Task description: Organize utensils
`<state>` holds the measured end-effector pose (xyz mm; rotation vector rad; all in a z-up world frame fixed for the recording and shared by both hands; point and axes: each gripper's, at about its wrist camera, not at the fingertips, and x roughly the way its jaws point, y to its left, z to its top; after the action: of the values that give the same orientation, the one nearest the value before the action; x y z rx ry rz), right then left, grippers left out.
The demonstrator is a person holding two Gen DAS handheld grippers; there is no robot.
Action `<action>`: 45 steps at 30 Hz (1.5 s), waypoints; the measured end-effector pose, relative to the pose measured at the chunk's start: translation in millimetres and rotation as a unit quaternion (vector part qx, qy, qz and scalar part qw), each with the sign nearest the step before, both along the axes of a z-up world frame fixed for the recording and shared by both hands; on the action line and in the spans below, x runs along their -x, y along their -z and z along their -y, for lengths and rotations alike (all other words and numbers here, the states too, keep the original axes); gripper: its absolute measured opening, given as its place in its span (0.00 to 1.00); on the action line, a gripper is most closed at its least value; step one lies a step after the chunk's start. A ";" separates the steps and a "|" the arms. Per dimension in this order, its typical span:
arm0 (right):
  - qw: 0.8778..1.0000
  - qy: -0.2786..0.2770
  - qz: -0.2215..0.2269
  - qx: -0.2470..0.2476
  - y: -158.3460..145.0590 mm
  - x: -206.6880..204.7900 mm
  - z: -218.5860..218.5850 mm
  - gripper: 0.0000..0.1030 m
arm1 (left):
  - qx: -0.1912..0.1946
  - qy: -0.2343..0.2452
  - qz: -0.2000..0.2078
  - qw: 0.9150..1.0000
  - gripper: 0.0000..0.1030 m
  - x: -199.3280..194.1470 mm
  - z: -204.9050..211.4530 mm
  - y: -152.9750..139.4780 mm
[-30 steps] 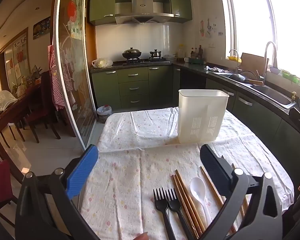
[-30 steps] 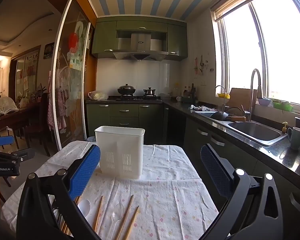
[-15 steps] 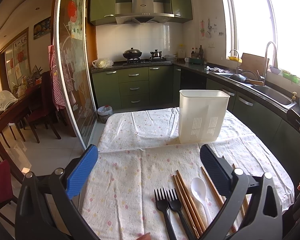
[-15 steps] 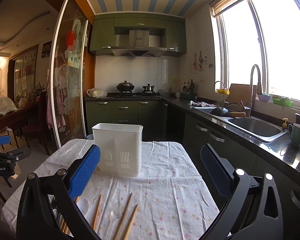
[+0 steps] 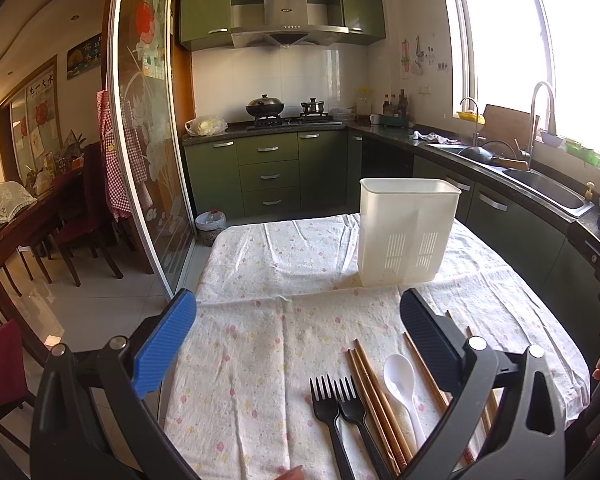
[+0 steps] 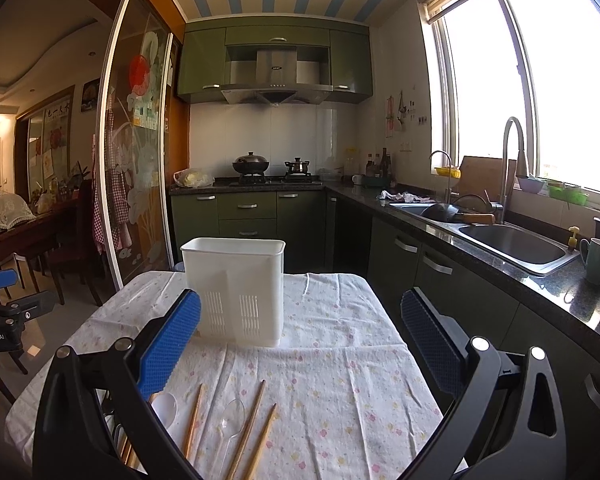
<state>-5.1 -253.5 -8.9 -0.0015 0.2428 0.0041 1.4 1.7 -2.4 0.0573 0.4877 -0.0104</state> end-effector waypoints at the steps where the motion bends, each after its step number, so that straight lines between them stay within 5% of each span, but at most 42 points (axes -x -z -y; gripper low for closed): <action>1: 1.000 0.000 0.000 0.000 0.0 0.3 0.1 0.96 | 0.000 0.000 0.000 1.000 0.94 0.0 -0.2 0.2; 45: 1.000 0.002 -0.002 -0.004 6.4 -5.5 1.2 0.96 | -0.006 0.000 -0.014 1.000 0.94 -0.3 1.0 6.3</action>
<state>0.4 -254.7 -15.3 0.0060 0.2467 0.0009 1.7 0.7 -8.7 0.0685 0.5148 -0.0085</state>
